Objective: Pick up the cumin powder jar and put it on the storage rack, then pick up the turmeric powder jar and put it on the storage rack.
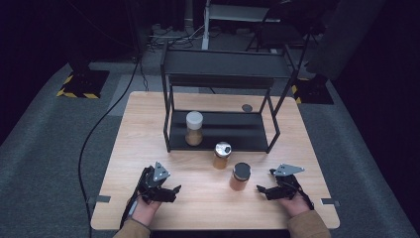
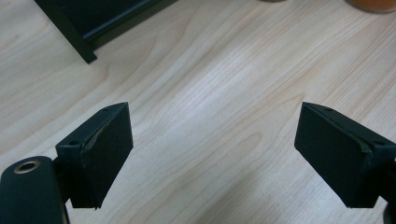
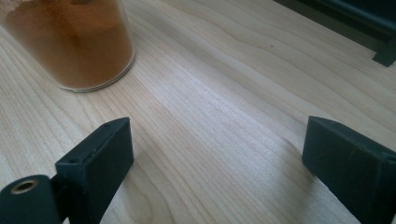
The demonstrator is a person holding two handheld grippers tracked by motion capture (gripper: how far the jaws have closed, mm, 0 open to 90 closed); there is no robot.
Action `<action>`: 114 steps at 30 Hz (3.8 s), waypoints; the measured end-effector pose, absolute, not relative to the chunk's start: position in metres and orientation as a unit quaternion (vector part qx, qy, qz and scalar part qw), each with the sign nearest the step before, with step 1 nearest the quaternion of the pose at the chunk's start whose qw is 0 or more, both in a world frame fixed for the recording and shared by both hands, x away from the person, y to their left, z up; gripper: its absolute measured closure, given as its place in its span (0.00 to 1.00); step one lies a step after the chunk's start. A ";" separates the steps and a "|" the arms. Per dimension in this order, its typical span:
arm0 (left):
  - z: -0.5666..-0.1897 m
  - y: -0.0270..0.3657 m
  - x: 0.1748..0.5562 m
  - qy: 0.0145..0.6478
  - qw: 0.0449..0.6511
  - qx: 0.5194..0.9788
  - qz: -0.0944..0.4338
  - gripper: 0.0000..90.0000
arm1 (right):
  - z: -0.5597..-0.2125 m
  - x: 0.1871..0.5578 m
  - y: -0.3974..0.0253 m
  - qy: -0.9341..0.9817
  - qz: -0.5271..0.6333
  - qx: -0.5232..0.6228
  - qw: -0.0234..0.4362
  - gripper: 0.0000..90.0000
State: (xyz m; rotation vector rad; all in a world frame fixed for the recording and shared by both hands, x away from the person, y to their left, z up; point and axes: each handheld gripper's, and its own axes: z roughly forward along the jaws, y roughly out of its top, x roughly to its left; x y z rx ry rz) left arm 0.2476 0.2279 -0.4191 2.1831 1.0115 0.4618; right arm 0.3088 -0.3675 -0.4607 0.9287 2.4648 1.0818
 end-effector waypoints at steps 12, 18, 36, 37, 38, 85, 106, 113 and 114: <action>-0.437 0.232 0.248 0.403 0.322 0.841 0.161 0.12 | -0.461 0.309 -0.368 0.856 0.376 0.322 0.147 0.09; -0.444 0.232 0.254 0.406 0.310 0.847 0.146 0.07 | -0.461 0.309 -0.368 0.857 0.376 0.322 0.146 0.09; -0.456 0.242 0.250 0.386 0.339 0.844 0.154 0.00 | -0.460 0.312 -0.369 0.861 0.377 0.311 0.139 0.08; -0.456 0.242 0.250 0.386 0.340 0.844 0.154 0.00 | -0.460 0.313 -0.369 0.861 0.378 0.310 0.138 0.08; -0.456 0.243 0.250 0.386 0.340 0.844 0.153 0.00 | -0.461 0.313 -0.370 0.861 0.379 0.310 0.136 0.08; -0.456 0.244 0.250 0.385 0.340 0.844 0.153 0.00 | -0.353 0.314 -0.347 0.846 0.417 0.302 0.138 0.09; -0.456 0.244 0.250 0.385 0.340 0.844 0.153 0.00 | -0.328 0.341 -0.284 0.860 0.416 0.268 0.129 0.09; -0.456 0.244 0.250 0.385 0.340 0.844 0.153 0.00 | -0.324 0.351 -0.260 0.868 0.408 0.257 0.123 0.09; -0.456 0.244 0.250 0.385 0.340 0.844 0.153 0.00 | -0.324 0.353 -0.257 0.869 0.406 0.255 0.120 0.09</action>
